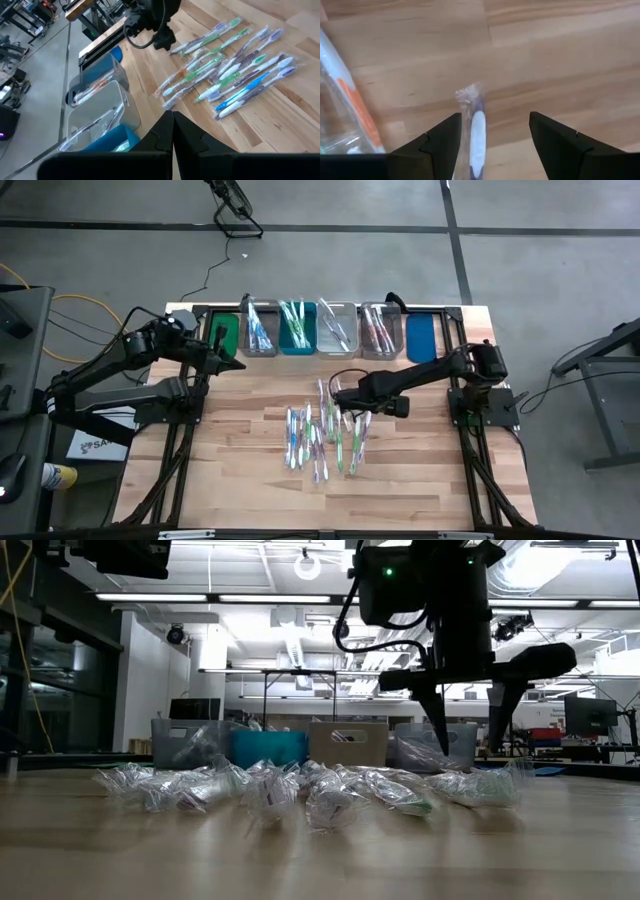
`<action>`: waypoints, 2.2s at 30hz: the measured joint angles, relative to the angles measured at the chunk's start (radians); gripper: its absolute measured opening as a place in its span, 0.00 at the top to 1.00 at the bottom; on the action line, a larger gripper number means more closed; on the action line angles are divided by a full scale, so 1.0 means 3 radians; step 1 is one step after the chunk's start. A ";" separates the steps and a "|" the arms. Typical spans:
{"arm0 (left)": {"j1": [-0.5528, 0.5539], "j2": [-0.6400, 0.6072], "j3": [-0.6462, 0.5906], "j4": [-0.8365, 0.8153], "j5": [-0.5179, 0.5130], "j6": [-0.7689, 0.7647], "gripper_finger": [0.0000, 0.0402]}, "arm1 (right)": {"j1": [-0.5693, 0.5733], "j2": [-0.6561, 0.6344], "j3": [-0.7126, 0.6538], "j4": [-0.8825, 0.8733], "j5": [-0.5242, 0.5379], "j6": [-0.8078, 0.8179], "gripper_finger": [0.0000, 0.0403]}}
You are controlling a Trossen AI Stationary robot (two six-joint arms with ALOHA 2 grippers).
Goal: Pick & Place Toothbrushes
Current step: Put the purple toothbrush into the white bin
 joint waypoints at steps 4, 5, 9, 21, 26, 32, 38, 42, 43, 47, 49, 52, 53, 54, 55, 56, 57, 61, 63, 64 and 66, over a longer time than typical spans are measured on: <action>0.0000 0.0000 0.0000 0.0001 0.0000 0.0000 1.00 | -0.0054 0.0086 -0.0001 0.0166 -0.0046 -0.0090 0.44; 0.0000 0.0000 -0.0001 0.0001 0.0001 0.0000 1.00 | -0.0055 0.0115 0.0000 0.0198 -0.0034 -0.0085 0.44; 0.0001 0.0000 -0.0001 -0.0001 0.0000 -0.0011 1.00 | -0.0052 0.0184 -0.0002 0.0216 -0.0136 -0.0114 0.44; 0.0000 -0.0001 0.0000 -0.0029 0.0000 -0.0009 1.00 | -0.0051 0.0314 0.0000 0.0231 -0.0223 -0.0173 0.55; 0.0001 -0.0001 0.0000 -0.0078 0.0000 -0.0008 1.00 | -0.0046 0.0315 0.0000 0.0243 -0.0262 -0.0228 0.71; 0.0000 -0.0001 0.0000 -0.0116 0.0000 0.0000 1.00 | -0.0045 0.0315 0.0000 0.0224 -0.0277 -0.0337 0.90; 0.0001 -0.0001 0.0000 -0.0116 0.0000 0.0013 1.00 | -0.0045 0.0297 0.0000 0.0219 -0.0367 -0.0454 0.96; 0.0001 -0.0001 0.0000 -0.0069 0.0000 0.0025 1.00 | -0.0032 0.0188 -0.0003 0.0219 -0.0419 -0.0525 0.98; 0.0001 -0.0001 0.0000 -0.0042 0.0000 0.0025 1.00 | -0.0025 0.0127 -0.0003 0.0208 -0.0395 -0.0525 0.98; 0.0001 0.0018 0.0000 0.0036 -0.0040 0.0011 1.00 | -0.0018 -0.0185 -0.0002 0.0141 -0.0150 -0.0516 0.98; 0.0001 0.0064 0.0001 0.0043 -0.0111 0.0003 1.00 | -0.0019 -0.0384 -0.0001 0.0119 0.0049 -0.0528 0.98; 0.0001 0.0194 0.0002 0.0052 -0.0127 0.0003 1.00 | -0.0041 -0.0668 -0.0001 0.0129 0.0386 -0.0624 0.98; 0.0001 0.0249 0.0003 0.0062 -0.0127 -0.0002 1.00 | -0.0056 -0.0747 -0.0001 0.0137 0.0494 -0.0685 0.98; 0.0001 0.0311 0.0003 0.0064 -0.0127 -0.0024 1.00 | -0.0075 -0.0827 -0.0001 0.0165 0.0608 -0.0783 0.99; 0.0001 0.0379 0.0003 0.0070 -0.0126 -0.0047 1.00 | -0.0103 -0.0910 -0.0001 0.0189 0.0694 -0.0890 0.99; 0.0001 0.0441 0.0003 0.0084 -0.0124 -0.0076 1.00 | -0.0142 -0.0961 -0.0001 0.0241 0.0771 -0.1022 0.99; 0.0001 0.0508 0.0003 0.0107 -0.0101 -0.0093 1.00 | -0.0187 -0.1016 0.0000 0.0296 0.0832 -0.1181 0.99; 0.0001 0.0701 0.0003 0.0225 0.0042 -0.0159 0.98 | -0.0470 -0.1184 0.0000 0.0732 0.0832 -0.2057 0.99; 0.0001 0.0750 0.0003 0.0300 0.0072 -0.0173 0.98 | -0.0631 -0.1233 0.0000 0.1051 0.0771 -0.2524 0.99; 0.0001 0.0767 0.0003 0.0336 0.0074 -0.0179 0.98 | -0.0717 -0.1243 0.0000 0.1213 0.0718 -0.2739 0.99; 0.0001 0.0791 0.0003 0.0437 0.0075 -0.0254 0.98 | -0.0900 -0.1247 0.0000 0.1576 0.0576 -0.3145 1.00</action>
